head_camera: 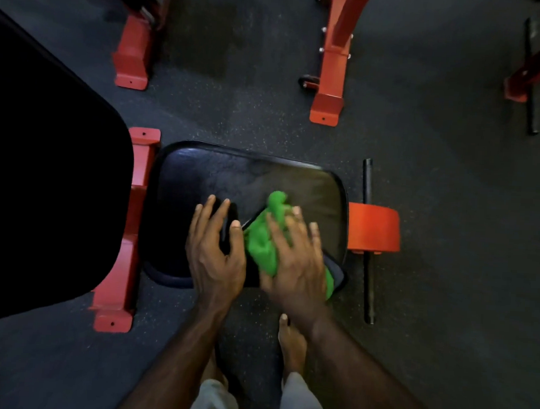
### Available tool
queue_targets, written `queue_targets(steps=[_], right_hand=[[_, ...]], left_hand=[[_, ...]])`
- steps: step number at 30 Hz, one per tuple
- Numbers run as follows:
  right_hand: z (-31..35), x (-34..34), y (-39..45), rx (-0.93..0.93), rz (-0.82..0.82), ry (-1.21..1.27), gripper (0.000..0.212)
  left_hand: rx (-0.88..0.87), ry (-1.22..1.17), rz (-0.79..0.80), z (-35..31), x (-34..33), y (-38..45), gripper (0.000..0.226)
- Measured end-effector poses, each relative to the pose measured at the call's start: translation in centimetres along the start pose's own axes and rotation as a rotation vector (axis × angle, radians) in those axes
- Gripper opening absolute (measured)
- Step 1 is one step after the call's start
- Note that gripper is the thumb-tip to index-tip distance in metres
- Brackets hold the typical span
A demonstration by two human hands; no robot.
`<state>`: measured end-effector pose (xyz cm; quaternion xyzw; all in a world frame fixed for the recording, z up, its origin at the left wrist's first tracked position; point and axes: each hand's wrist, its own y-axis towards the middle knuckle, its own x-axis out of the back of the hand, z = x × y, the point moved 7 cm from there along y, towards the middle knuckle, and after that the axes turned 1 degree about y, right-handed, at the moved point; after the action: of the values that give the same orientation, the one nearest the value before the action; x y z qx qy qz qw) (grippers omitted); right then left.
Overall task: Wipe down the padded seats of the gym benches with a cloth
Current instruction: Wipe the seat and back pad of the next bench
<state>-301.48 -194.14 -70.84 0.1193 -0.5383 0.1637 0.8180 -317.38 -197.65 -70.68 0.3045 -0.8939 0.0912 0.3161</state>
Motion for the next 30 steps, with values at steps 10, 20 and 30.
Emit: queue_targets(steps=[10, 20, 30], right_hand=[[-0.5, 1.1, 1.9, 0.031, 0.054, -0.051, 0.083], [-1.2, 1.5, 5.5, -0.122, -0.074, -0.002, 0.079], [1.1, 0.9, 11.2, -0.045, -0.089, -0.031, 0.071]], left_hand=[[-0.034, 0.022, -0.001, -0.5, -0.8, 1.3, 0.046], [-0.071, 0.208, 0.019, -0.3, -2.0, 0.4, 0.053], [0.028, 0.195, -0.171, 2.0, 2.3, 6.2, 0.048]])
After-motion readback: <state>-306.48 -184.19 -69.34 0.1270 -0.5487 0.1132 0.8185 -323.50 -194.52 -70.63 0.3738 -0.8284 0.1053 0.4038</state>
